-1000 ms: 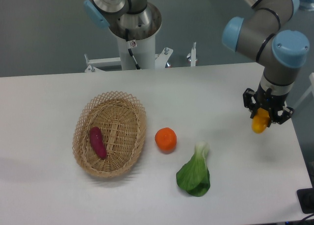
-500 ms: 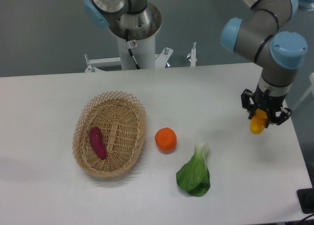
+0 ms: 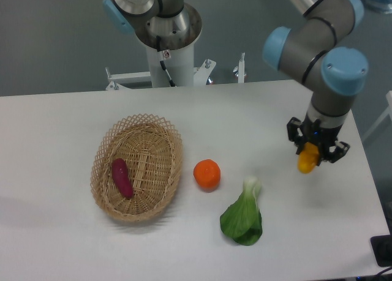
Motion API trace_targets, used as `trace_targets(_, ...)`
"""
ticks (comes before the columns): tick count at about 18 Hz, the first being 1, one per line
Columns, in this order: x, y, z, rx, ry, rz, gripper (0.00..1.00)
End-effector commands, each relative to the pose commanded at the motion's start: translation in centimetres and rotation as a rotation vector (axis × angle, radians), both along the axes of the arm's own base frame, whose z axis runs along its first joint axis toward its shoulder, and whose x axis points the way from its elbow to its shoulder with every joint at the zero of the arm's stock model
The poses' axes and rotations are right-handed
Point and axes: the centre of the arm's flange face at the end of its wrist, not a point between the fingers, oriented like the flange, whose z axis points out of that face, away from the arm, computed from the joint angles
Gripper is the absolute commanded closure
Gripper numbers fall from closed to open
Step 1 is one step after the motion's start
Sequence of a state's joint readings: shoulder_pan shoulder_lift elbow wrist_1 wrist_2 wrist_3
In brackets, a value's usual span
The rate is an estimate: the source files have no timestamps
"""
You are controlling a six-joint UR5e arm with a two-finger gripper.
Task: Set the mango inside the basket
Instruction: 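Carry the held mango over the orange and lower it into the basket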
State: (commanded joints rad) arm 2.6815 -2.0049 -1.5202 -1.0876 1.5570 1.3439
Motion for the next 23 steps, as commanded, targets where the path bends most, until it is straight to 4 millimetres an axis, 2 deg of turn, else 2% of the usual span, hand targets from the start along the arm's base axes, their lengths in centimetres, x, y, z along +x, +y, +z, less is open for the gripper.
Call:
trace_targets(8, 3.3, 3.5, 0.7, 0.01, 0.0, 0.015, 0.5)
trace_targets(10, 4.7, 4.6, 1.4, 0.016, 0.003, 0.007, 0.5)
trace_targets(12, 7.0, 5.9, 1.6, 0.019, 0.003, -0.027, 0.49)
trace_targets(15, 12.1, 8.5, 1.2, 0.011, -0.011, -0.087, 0.49)
trace_targets(18, 17.8, 8.9, -0.6, -0.004, -0.041, -0.134, 0.48)
trace_targets(20, 21.1, 9.3, -0.8, 0.008, -0.026, -0.177, 0.48)
trace_targets(23, 24.5, 10.6, -0.5, 0.046, 0.006, -0.205, 0.48)
